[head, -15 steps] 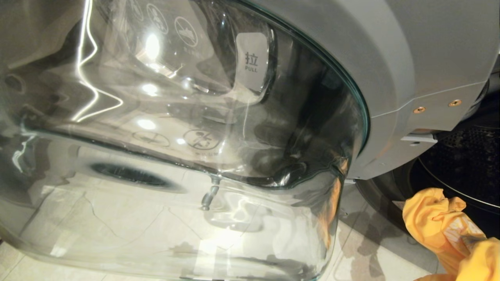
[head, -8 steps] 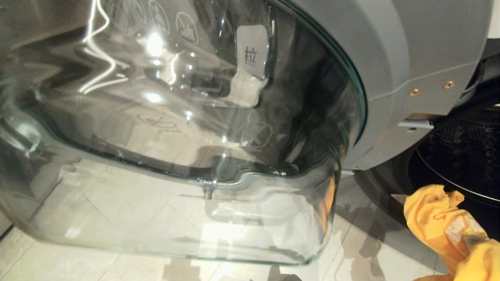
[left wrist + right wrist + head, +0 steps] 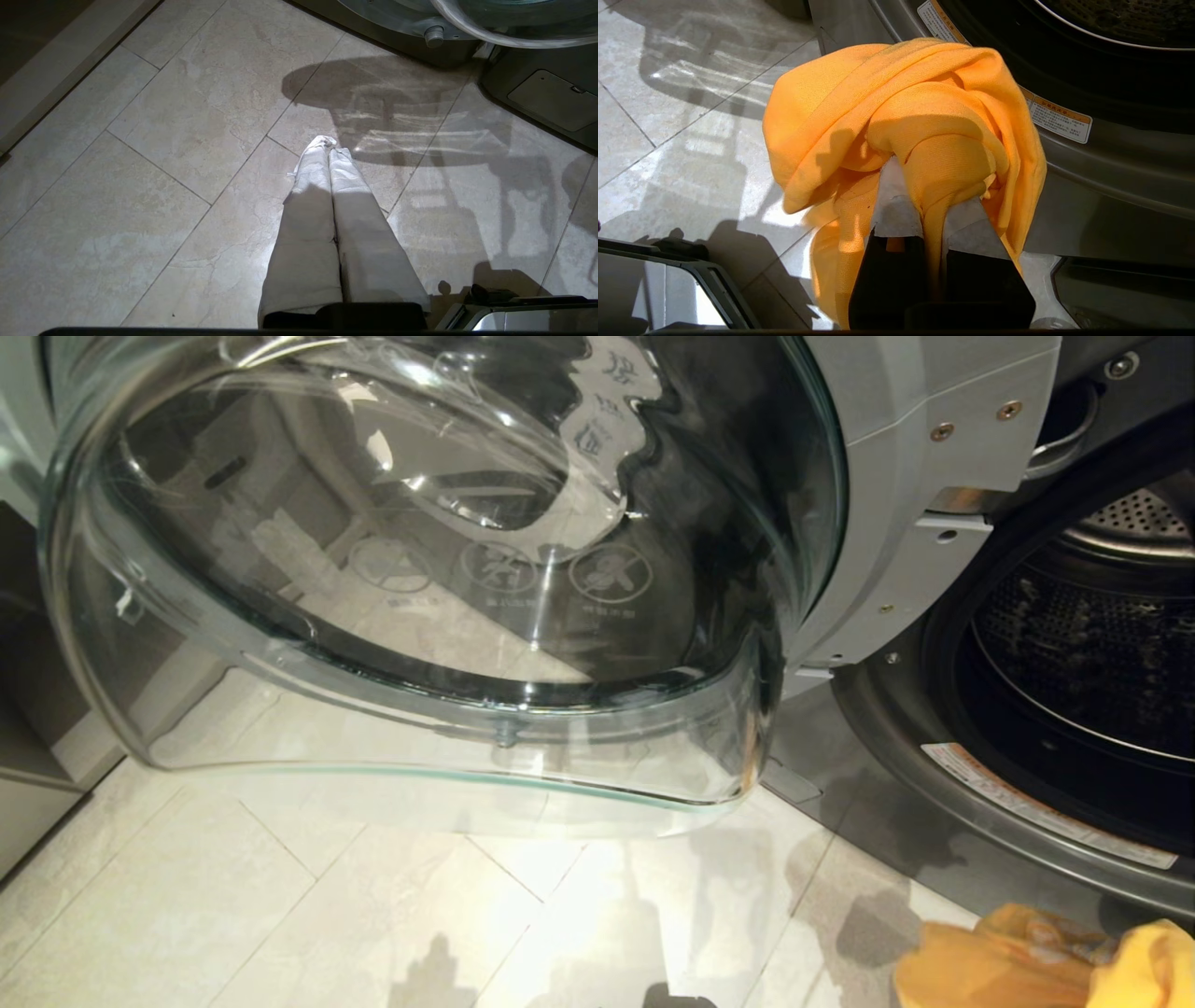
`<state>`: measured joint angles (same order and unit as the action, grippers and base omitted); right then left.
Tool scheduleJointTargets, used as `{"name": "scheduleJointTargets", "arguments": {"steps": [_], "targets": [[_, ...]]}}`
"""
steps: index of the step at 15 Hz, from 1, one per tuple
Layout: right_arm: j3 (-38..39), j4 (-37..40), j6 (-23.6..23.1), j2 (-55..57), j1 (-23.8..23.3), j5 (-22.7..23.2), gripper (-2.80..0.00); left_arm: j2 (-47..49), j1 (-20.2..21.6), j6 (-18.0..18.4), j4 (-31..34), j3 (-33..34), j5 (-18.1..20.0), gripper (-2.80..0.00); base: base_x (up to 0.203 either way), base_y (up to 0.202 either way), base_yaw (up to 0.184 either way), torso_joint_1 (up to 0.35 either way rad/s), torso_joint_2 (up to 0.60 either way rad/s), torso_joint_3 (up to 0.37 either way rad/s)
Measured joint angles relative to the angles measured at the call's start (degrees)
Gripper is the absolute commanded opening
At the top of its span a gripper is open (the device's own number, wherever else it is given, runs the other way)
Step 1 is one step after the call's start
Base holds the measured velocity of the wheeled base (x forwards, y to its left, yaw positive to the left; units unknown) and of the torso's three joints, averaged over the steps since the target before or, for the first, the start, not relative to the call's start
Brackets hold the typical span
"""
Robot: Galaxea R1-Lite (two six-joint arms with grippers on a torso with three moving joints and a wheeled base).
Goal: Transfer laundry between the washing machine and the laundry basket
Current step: Pick a cloth and place it into the basket
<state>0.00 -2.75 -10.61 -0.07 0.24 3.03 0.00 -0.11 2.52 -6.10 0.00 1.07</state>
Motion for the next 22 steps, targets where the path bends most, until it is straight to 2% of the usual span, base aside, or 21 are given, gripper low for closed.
{"name": "scheduleJointTargets", "arguments": {"steps": [4, 22], "targets": [[0.0, -0.1, 0.0, 0.0, 0.0, 0.0, -2.8, 0.0, 0.0, 0.0, 0.0, 0.0, 0.0, -2.8, 0.001, 0.004, -0.057, 0.002, 0.0, 0.001], [0.0, -0.4, 0.0, 0.0, 0.0, -0.1, -2.8, 0.0, 0.0, -0.2, 0.0, 0.0, -0.1, -2.8, 0.001, 0.007, -0.175, 0.002, 0.0, 0.003]]}}
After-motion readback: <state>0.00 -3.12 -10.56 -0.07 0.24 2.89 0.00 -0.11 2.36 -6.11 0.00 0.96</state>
